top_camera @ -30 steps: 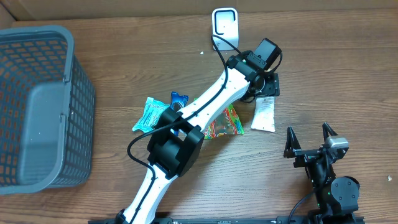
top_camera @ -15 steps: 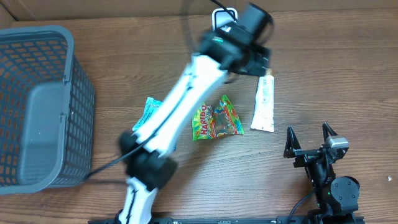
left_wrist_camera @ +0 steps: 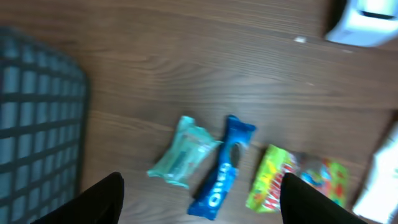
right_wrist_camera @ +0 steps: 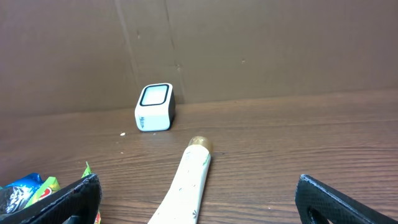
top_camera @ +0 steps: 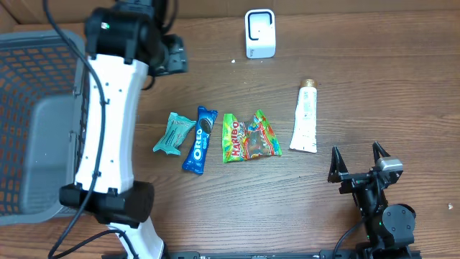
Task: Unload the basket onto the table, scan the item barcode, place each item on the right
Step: 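Release the bottle on the table and retract the left arm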
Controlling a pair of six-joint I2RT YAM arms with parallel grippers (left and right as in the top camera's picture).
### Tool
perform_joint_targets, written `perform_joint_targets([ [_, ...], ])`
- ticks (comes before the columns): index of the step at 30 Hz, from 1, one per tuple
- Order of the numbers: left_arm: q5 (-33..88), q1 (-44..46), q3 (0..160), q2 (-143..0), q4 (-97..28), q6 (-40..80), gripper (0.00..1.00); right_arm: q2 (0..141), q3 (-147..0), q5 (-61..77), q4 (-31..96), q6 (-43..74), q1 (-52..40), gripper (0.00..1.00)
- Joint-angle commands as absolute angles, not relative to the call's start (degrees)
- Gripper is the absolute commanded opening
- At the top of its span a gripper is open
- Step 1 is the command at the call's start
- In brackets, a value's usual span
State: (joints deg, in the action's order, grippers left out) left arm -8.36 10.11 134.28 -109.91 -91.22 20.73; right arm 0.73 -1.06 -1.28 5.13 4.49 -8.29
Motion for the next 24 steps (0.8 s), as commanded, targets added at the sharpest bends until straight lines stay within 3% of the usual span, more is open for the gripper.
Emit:
perform_joint_targets([
  [1,-8.7,6.1,133.5,-110.3,-90.8,18.8,0.73,0.2,-0.4,-1.0,4.7,4.4,-8.5,1.00],
  [13,-10.0,2.9,133.5,-110.1,-88.8,17.9,0.76,0.2,-0.4,-1.0,4.7,4.4,-8.5,1.00],
  [14,-11.0,2.9,133.6,-110.1,-88.7,18.0,0.78,0.2,-0.4,-1.0,4.7,4.4,-8.5,1.00],
  [15,-11.4,2.9,133.5,-110.1,-88.6,18.0,0.99,0.2,-0.4,-1.0,4.7,4.4,-8.5,1.00],
  [24,-10.7,3.0,133.5,-110.1,-88.6,18.0,1.00,0.2,-0.4,-1.0,4.7,4.4,-8.5,1.00],
])
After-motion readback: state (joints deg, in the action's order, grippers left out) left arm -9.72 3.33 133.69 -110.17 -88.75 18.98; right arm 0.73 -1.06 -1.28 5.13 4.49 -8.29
